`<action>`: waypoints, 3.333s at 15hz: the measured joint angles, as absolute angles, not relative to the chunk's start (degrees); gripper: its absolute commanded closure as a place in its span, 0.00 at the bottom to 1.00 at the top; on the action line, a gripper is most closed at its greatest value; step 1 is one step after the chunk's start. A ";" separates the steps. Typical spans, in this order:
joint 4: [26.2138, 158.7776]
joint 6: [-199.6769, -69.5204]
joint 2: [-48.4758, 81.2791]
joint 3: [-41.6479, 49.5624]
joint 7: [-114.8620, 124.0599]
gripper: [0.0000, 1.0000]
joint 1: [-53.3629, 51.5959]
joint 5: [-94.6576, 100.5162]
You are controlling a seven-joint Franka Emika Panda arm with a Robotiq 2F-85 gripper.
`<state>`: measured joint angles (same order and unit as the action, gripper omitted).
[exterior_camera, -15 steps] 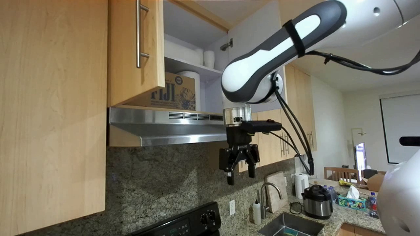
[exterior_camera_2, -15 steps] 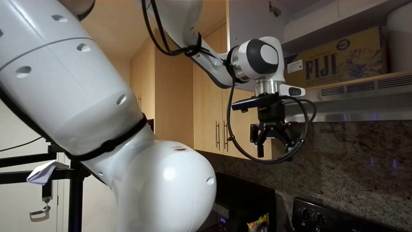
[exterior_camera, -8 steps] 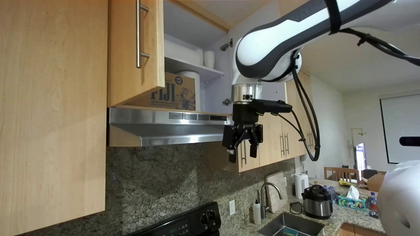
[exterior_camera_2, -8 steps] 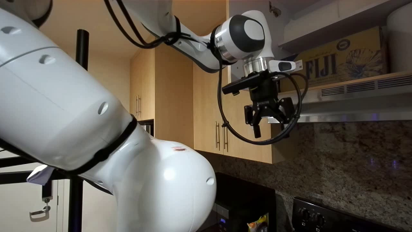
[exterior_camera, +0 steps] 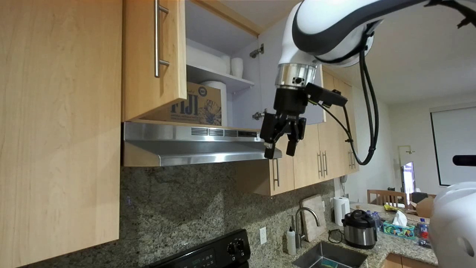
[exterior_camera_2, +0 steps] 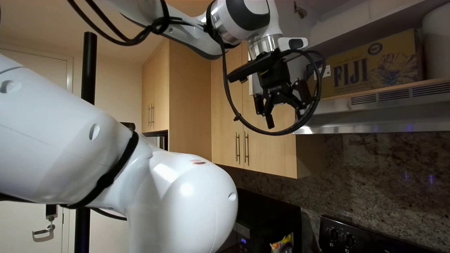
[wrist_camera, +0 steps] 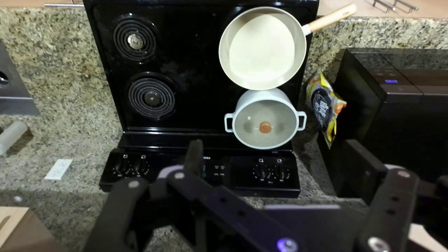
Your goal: Close the left cabinet door
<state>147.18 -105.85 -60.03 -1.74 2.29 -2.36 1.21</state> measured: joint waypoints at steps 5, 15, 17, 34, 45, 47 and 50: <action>146.84 -105.84 -65.85 -1.41 -3.06 0.00 -8.09 0.43; 147.83 -106.22 -72.63 -3.34 -6.59 0.00 -15.16 0.37; 147.77 -106.25 -72.64 -3.49 -6.59 0.00 -15.04 0.39; 140.83 -128.69 -70.73 -17.66 -4.77 0.00 -14.69 0.42; 139.04 -150.18 -62.50 -22.05 1.02 0.00 -5.46 1.03; 138.14 -150.91 -61.24 -22.29 1.42 0.00 -4.07 1.08; 136.54 -150.99 -59.60 -22.27 1.64 0.00 -2.32 1.16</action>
